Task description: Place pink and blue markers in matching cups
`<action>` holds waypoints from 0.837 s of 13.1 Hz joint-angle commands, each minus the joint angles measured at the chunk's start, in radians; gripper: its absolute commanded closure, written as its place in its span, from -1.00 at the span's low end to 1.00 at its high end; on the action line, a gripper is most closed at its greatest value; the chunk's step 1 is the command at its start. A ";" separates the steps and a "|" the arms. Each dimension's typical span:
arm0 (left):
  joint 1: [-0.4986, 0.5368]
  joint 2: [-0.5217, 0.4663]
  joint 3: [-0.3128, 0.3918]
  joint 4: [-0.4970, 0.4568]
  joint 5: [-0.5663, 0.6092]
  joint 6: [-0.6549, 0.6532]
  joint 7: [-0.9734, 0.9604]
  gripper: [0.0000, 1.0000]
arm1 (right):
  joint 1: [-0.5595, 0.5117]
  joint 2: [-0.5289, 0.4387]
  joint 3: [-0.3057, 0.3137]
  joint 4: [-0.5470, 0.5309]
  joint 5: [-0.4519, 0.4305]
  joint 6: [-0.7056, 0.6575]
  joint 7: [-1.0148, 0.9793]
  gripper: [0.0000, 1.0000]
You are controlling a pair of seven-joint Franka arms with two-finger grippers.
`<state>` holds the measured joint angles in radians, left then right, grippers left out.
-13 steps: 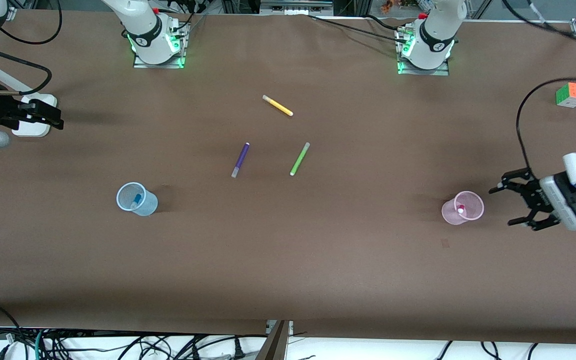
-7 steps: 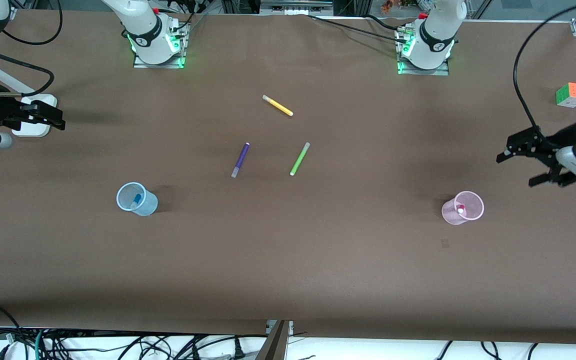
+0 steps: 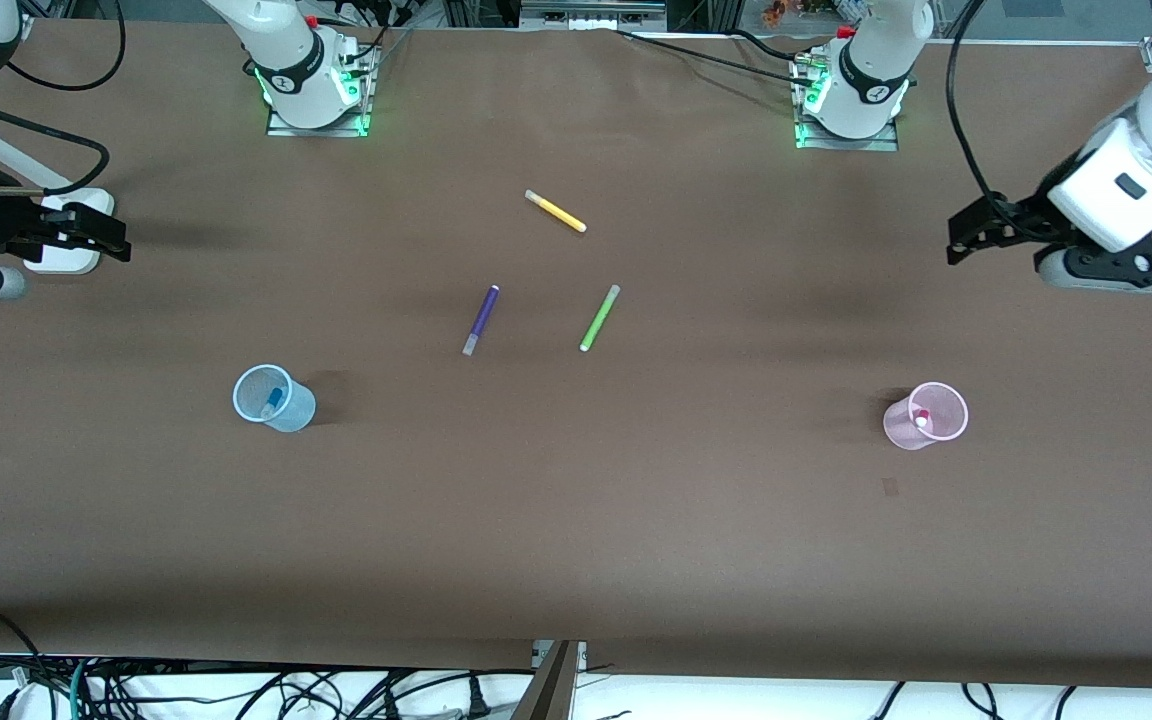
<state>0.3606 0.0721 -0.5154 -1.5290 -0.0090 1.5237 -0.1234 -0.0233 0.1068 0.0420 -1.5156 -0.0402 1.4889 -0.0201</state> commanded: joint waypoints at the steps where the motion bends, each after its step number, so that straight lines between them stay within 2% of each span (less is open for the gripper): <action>1: 0.009 0.008 -0.005 0.024 0.018 -0.037 -0.021 -1.00 | -0.001 0.008 -0.002 0.023 0.008 -0.007 -0.018 -1.00; 3: 0.009 0.009 -0.023 0.018 0.012 -0.037 -0.025 -1.00 | -0.003 0.008 -0.004 0.023 0.010 -0.009 -0.020 -1.00; 11: 0.009 0.009 -0.015 0.017 0.014 -0.037 -0.022 -1.00 | -0.003 0.010 -0.002 0.023 0.013 -0.007 -0.018 -1.00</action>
<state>0.3672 0.0744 -0.5241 -1.5286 -0.0090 1.5060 -0.1356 -0.0234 0.1085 0.0420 -1.5145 -0.0402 1.4892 -0.0207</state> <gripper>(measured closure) 0.000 0.000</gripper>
